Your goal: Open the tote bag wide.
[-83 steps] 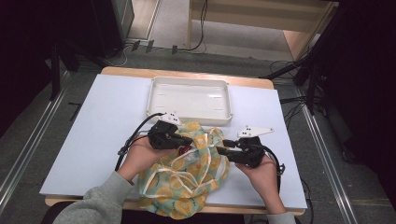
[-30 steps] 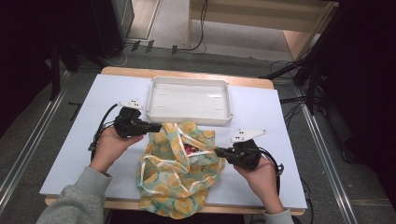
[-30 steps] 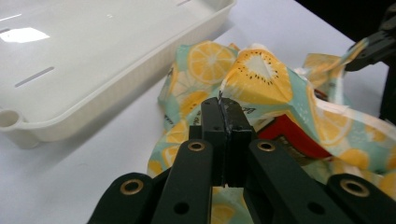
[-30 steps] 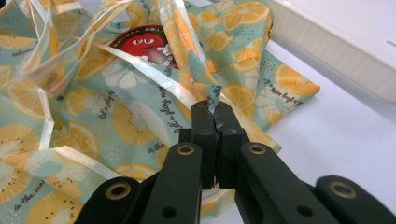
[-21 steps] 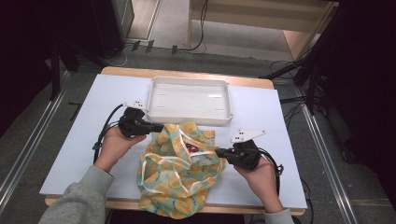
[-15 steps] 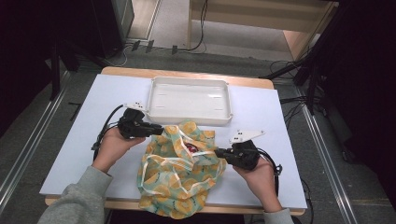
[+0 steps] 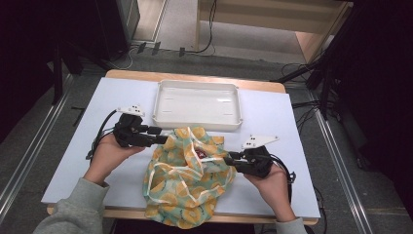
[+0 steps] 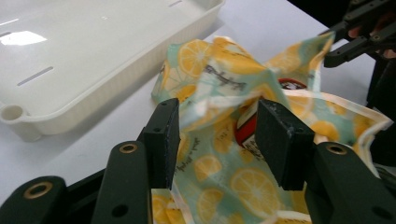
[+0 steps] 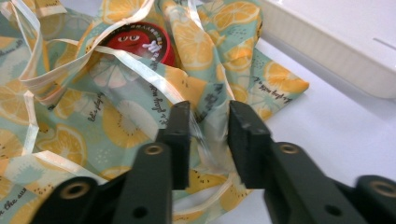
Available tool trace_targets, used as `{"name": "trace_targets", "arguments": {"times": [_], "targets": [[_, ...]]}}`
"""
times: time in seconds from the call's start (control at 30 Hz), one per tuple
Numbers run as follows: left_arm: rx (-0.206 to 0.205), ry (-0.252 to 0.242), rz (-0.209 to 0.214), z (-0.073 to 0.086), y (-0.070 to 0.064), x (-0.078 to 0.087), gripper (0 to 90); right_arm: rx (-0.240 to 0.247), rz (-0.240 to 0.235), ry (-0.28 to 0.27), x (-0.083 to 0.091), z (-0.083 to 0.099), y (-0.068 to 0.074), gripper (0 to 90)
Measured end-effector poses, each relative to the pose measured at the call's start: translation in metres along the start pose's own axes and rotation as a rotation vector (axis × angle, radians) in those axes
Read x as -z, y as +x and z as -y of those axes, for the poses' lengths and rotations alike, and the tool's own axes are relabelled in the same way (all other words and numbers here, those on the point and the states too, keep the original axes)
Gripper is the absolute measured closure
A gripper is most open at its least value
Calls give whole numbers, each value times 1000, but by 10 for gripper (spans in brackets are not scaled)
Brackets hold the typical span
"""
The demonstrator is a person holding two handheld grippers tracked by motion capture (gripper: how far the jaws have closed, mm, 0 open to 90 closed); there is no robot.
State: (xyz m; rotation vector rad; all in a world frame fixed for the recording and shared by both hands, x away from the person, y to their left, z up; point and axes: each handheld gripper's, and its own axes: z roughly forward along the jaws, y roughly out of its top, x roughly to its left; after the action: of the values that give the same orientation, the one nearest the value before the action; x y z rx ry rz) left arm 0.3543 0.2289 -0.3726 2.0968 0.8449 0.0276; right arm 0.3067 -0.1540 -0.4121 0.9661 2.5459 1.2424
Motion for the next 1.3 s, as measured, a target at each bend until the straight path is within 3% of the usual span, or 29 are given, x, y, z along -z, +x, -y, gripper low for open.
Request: {"name": "trace_targets", "arguments": {"times": [0.23, 0.47, 0.7, 0.87, 1.13, 1.23, 1.3], "targets": [[-35, -3, 27, 0, -22, 12, 466, -4, 3, -35, 13, -5, 3, 639], [-34, 3, 53, 9, -36, 15, 439, -3, -8, -42, 17, -14, 6, 668], [-19, 6, 72, 20, -49, 17, 399, -22, -36, -53, 15, -24, 8, 843], [-23, 6, 69, 30, -59, 19, 358, -37, -35, -59, 4, -35, 5, 883], [8, -2, 92, 44, -60, 15, 301, -18, -49, -25, -17, -42, 6, 882], [-8, 17, 80, 48, -60, 5, 302, -17, -52, -24, -20, -43, 6, 883], [-10, 46, 31, 50, -62, -1, 355, -18, -57, -26, -22, -44, 5, 883]]}}
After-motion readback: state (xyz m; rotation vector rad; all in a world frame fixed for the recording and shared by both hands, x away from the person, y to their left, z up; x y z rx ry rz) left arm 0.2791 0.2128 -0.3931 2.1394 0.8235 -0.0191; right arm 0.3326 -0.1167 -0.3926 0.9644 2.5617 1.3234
